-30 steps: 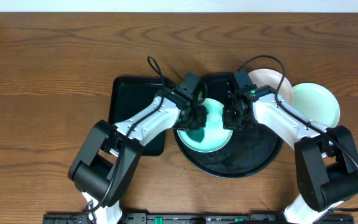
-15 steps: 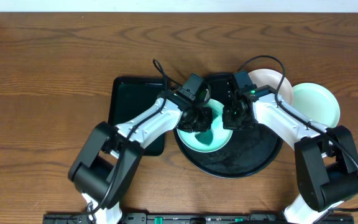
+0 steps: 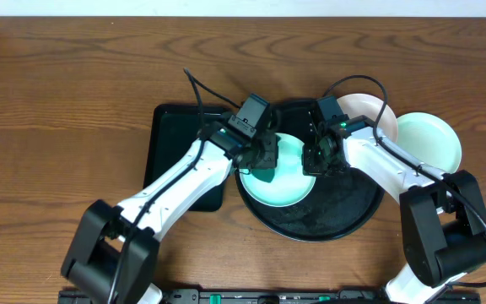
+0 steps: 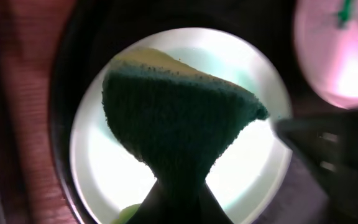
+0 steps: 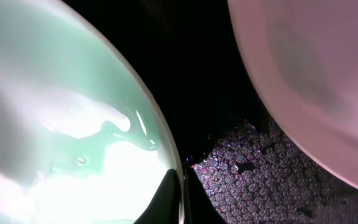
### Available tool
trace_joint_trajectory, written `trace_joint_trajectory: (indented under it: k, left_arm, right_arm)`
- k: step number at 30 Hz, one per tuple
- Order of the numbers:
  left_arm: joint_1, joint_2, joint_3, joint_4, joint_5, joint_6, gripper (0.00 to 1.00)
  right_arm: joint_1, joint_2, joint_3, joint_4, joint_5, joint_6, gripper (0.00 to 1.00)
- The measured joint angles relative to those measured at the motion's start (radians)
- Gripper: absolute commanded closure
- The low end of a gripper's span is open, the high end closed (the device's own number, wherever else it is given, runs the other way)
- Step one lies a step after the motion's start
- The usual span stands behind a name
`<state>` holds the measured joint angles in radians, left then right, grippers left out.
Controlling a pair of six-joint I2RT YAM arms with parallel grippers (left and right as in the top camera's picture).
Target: Clean dirty plates on tray and stack at the side
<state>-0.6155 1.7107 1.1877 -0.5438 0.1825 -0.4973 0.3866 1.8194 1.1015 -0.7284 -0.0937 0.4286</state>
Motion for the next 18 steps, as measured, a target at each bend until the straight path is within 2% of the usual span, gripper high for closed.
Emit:
trace_joint_trajectory:
  k: [12,18]
  left_arm:
    - [0.0,0.169,0.0,0.005,-0.047,0.0,0.92]
    - [0.001,0.175,0.0,0.016,-0.013,0.0,0.92]
  right_arm:
    - [0.0,0.0,0.0,0.0,0.0,0.0,0.99]
    - [0.0,0.0,0.0,0.0,-0.001,0.0,0.99]
